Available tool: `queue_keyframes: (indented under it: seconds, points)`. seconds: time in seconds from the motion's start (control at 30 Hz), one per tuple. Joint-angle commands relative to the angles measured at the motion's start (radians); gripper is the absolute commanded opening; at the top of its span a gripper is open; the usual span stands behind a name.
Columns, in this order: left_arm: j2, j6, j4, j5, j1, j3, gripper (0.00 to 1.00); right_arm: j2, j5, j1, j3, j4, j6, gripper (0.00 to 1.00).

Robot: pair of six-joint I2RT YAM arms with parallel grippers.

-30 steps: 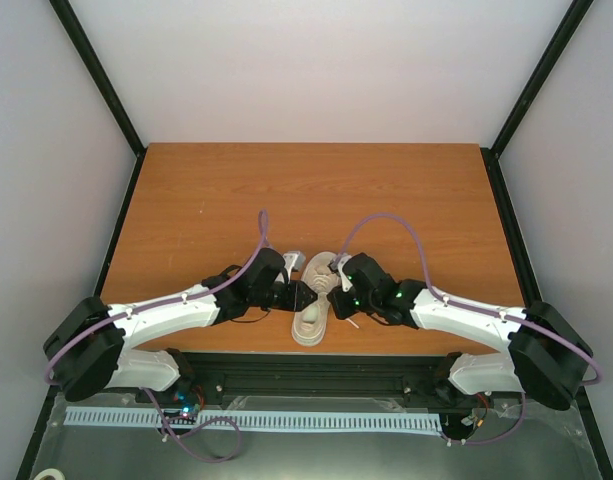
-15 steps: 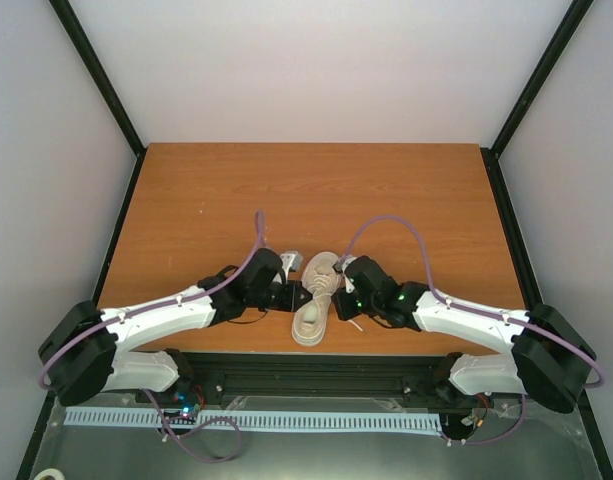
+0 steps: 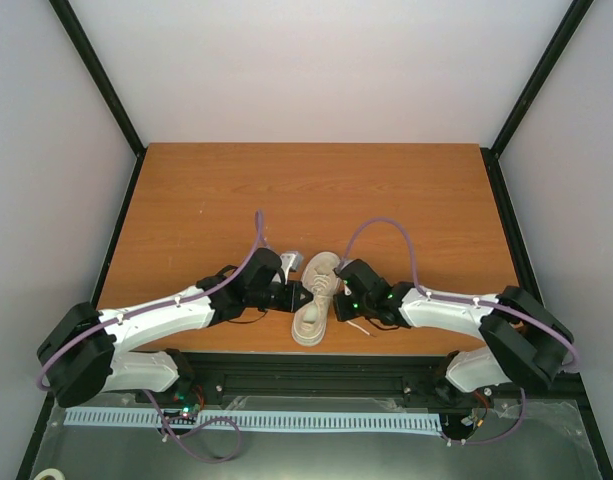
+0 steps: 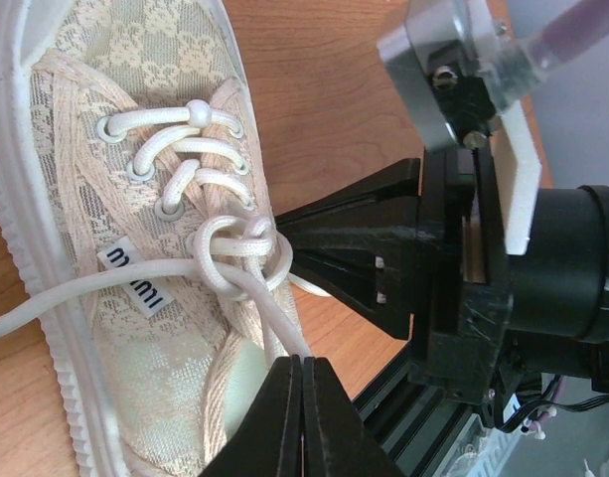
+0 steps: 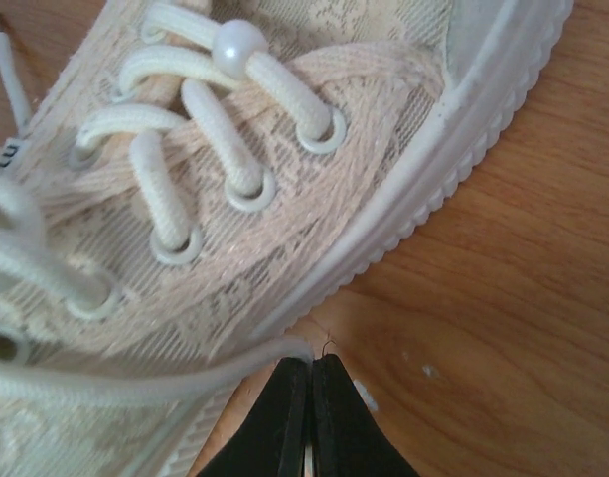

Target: Tie the shoes

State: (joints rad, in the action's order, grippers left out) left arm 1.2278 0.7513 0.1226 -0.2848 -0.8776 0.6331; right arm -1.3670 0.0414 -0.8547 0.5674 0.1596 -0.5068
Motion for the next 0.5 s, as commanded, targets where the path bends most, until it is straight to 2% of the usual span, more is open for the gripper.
queue_keyframes:
  seconds: [0.0, 0.47]
  points:
    - [0.008, -0.010, -0.021, -0.002, -0.007, -0.001, 0.01, -0.051, -0.005, 0.014, 0.007, -0.098, -0.001, 0.03]
    - [-0.001, 0.051, -0.033, 0.061, -0.007, -0.037, 0.01, -0.181, 0.005, 0.055, 0.100, -0.190, 0.063, 0.03]
